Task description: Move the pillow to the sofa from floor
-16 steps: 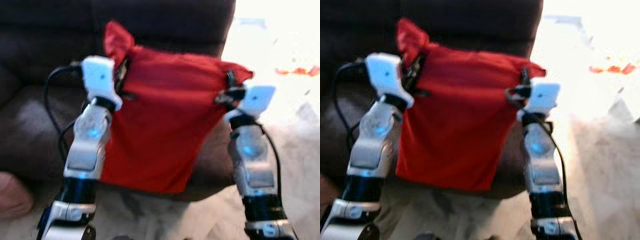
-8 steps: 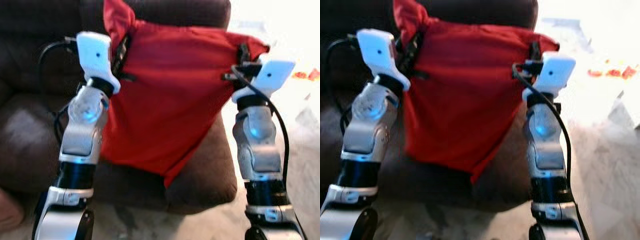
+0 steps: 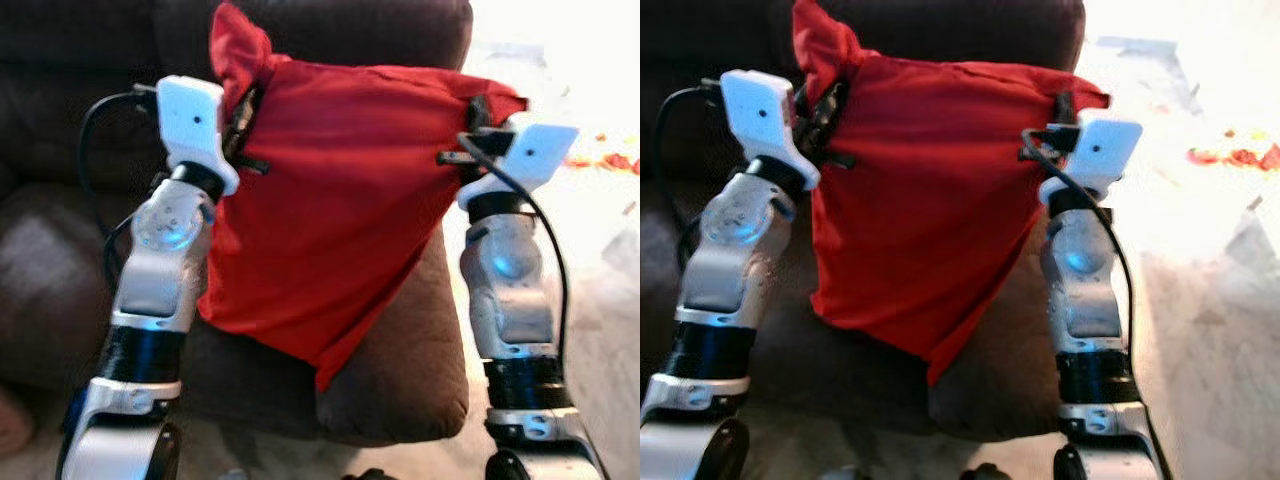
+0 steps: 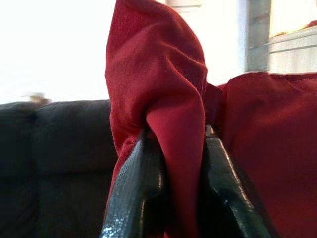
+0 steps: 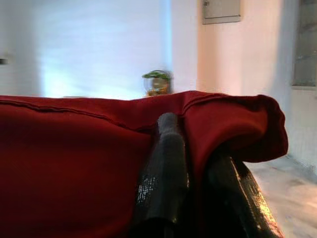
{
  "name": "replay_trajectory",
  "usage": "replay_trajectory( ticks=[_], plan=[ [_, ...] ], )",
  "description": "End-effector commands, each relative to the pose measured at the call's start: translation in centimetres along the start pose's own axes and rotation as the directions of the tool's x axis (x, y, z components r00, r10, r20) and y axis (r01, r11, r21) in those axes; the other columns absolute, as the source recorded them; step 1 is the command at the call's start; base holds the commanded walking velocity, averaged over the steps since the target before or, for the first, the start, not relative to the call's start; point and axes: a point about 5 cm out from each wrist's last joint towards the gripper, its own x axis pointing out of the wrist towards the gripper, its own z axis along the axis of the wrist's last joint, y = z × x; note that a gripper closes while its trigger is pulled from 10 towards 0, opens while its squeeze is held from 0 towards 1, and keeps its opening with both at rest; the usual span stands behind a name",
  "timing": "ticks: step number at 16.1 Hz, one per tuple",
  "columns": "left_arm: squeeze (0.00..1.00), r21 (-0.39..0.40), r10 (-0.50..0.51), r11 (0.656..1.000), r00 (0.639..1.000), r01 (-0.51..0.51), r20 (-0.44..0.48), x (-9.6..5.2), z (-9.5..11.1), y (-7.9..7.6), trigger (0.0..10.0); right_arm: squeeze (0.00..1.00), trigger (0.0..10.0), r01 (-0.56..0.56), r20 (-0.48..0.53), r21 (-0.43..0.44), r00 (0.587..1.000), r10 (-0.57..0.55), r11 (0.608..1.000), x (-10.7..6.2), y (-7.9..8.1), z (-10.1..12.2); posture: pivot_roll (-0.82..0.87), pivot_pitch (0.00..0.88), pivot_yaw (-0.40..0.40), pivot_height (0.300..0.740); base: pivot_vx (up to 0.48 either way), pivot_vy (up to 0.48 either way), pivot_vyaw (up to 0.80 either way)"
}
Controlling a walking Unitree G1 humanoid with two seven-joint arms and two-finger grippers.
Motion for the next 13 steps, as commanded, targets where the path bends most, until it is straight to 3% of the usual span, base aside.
replay_trajectory(
  ticks=[1,3,5,11,13],
  plan=[
    [0.00,0.030,0.036,0.999,0.999,-0.036,0.025,-0.1,0.8,1.0,10.0,0.00,10.0,0.021,0.048,0.011,0.999,-0.021,1.000,0.5,-0.5,0.9,0.12,0.050,-0.054,0.740,0.000,0.000,0.00],
    [0.00,0.040,0.052,0.998,0.997,-0.054,0.053,0.3,1.6,1.5,10.0,0.00,10.0,0.003,0.041,0.029,0.999,-0.004,1.000,0.5,-0.3,0.7,0.12,0.050,-0.058,0.740,0.000,0.000,0.00],
    [0.00,0.069,0.003,0.998,0.995,-0.009,0.100,0.9,3.5,1.2,10.0,0.00,10.0,-0.001,0.058,0.034,0.998,-0.001,0.999,0.8,-0.4,1.1,0.12,0.049,-0.060,0.740,0.000,0.000,0.00],
    [0.00,0.100,0.000,0.995,0.994,-0.010,0.105,1.3,4.9,1.3,10.0,0.00,10.0,0.001,0.106,0.061,0.994,-0.008,0.998,1.7,-0.3,2.0,0.13,0.046,-0.059,0.740,0.000,0.000,0.00],
    [0.00,0.100,-0.001,0.995,0.997,-0.006,0.077,1.2,4.3,1.4,10.0,0.00,10.0,0.001,0.099,0.061,0.995,-0.007,0.998,1.8,-0.2,1.9,0.13,0.047,-0.058,0.740,0.000,0.000,0.00]
  ],
)
